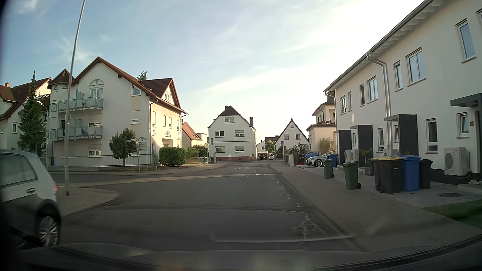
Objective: Follow the waypoints while adhering to traffic rules and regulations
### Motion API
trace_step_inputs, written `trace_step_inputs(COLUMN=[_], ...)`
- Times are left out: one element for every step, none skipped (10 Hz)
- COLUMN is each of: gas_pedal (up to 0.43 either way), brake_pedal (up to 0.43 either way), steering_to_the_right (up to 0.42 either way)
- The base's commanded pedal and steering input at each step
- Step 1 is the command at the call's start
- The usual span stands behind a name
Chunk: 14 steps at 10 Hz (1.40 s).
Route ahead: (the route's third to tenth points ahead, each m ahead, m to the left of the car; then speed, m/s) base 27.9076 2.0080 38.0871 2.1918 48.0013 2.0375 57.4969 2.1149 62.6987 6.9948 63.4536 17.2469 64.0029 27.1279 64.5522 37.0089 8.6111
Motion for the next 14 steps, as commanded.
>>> trace_step_inputs(gas_pedal=[0.0, 0.0, 0.0, 0.0, 0.0, 0.0, 0.0, 0.0, 0.0, 0.0, 0.0, 0.0, 0.0, 0.0], brake_pedal=[0.03, 0.03, 0.03, 0.03, 0.03, 0.03, 0.037, 0.043, 0.055, 0.067, 0.073, 0.085, 0.104, 0.116], steering_to_the_right=[0.001, 0.002, 0.0, -0.002, -0.004, -0.003, -0.001, 0.001, 0.003, 0.003, 0.003, 0.003, 0.003, 0.002])
